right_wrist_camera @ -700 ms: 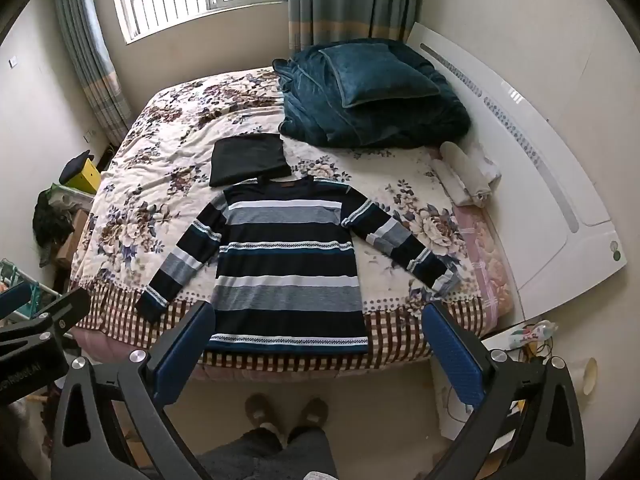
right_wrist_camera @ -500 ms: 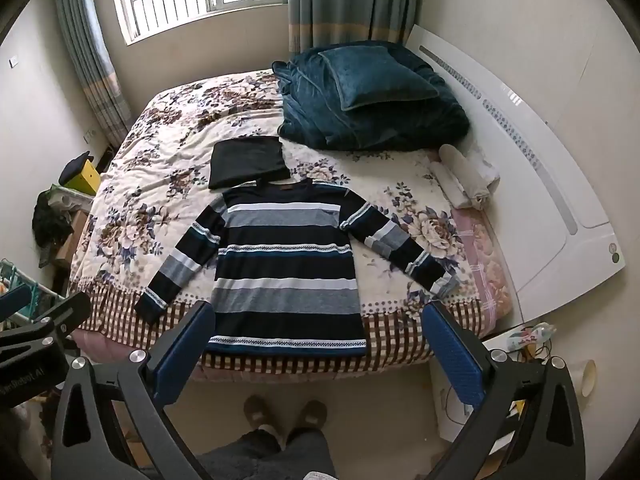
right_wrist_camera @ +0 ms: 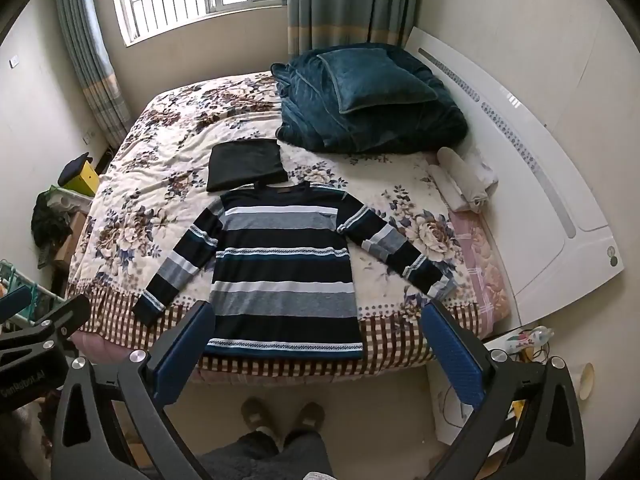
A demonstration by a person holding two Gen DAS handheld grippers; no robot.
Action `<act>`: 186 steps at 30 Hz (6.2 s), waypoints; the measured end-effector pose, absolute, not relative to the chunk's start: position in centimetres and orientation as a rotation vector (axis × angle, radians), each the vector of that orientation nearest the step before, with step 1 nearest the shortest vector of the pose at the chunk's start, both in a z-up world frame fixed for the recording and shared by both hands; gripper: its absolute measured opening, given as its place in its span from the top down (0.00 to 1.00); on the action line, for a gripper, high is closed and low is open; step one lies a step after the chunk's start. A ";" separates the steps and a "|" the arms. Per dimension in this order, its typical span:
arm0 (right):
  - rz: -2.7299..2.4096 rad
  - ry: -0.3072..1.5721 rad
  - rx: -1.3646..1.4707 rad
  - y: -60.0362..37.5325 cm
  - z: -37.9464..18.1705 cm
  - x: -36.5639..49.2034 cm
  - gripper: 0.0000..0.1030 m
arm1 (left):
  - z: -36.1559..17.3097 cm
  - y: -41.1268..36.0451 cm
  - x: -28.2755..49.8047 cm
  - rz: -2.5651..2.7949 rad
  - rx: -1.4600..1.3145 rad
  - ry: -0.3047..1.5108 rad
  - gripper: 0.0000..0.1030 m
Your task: Fold small clothes
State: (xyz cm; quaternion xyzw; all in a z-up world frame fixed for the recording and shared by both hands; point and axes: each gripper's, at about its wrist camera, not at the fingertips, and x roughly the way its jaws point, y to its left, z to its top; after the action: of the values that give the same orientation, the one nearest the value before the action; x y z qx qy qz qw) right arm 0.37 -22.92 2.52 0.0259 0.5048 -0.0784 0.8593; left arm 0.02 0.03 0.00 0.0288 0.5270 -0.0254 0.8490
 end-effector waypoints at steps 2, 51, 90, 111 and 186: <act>-0.164 1.060 0.053 -22.8 2.6 0.3 0.00 | 0.0 0.1 0.0 -0.052 0.062 1.109 0.00; -0.159 1.053 0.052 -22.4 3.7 0.3 0.00 | 1.2 -1.3 1.3 -0.053 0.058 1.100 0.00; -0.475 1.123 0.363 -30.4 -12.6 4.3 0.00 | -10.3 -3.3 13.0 -0.023 0.157 1.025 0.00; -1.103 1.030 1.334 -67.9 -58.3 5.9 0.00 | -45.0 -21.5 28.6 0.053 0.314 1.433 0.00; -0.532 1.269 1.196 -37.5 -66.1 40.7 0.39 | -51.0 7.9 53.6 0.065 -0.308 1.375 0.93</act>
State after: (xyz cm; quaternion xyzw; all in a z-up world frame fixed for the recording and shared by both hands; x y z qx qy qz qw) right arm 40.66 -37.53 -66.06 0.5186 0.5503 -0.2308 0.6124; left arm 53.58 7.90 -51.04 -0.1417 0.6320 0.0297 0.7613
